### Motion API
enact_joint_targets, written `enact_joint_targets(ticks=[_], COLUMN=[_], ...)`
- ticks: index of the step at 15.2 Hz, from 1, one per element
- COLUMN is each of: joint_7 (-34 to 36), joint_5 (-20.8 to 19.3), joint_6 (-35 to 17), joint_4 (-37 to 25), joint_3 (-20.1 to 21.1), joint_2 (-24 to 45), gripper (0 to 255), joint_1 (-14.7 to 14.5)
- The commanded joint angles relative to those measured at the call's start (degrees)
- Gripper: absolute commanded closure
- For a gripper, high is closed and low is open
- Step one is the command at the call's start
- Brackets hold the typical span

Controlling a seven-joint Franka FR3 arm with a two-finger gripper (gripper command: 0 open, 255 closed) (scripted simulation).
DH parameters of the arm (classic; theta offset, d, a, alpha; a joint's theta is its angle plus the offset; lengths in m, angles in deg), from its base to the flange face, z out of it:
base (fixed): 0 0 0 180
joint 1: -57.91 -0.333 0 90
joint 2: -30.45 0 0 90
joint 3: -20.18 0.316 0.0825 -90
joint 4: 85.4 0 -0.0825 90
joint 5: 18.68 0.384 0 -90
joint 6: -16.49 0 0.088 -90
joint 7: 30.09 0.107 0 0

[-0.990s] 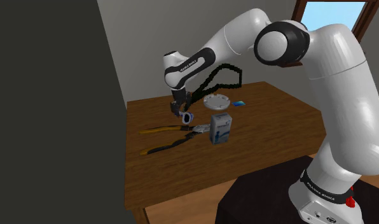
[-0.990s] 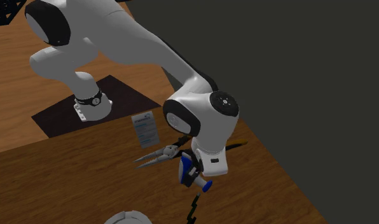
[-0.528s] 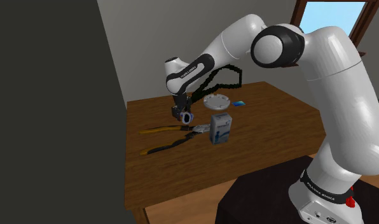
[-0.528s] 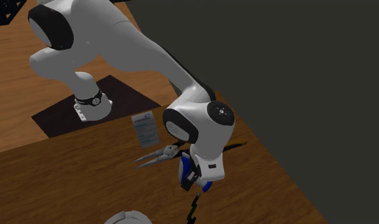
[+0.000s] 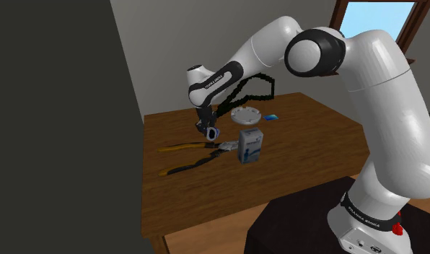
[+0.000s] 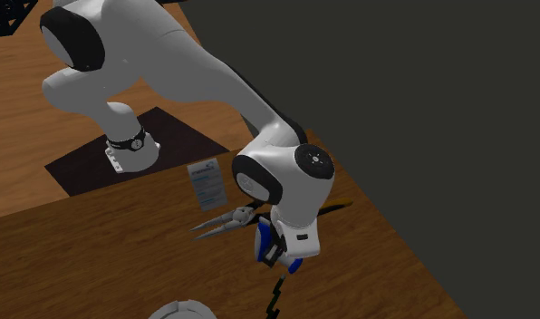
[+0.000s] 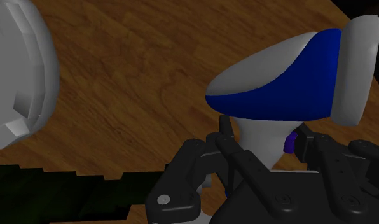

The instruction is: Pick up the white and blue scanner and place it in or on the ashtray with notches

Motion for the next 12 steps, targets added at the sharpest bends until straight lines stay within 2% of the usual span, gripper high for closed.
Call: enact_joint_targets(ticks=[1, 7, 12], joint_7=[0.0, 0.0, -0.38], joint_5=[0.01, 0.0, 0.25], joint_6=[0.0, 0.0, 2.62], joint_4=[0.02, 0.02, -0.42], joint_3=[0.01, 0.01, 0.14], joint_2=[0.02, 0.02, -2.19], gripper=[255, 255, 255], joint_1=[0.0, 0.0, 0.04])
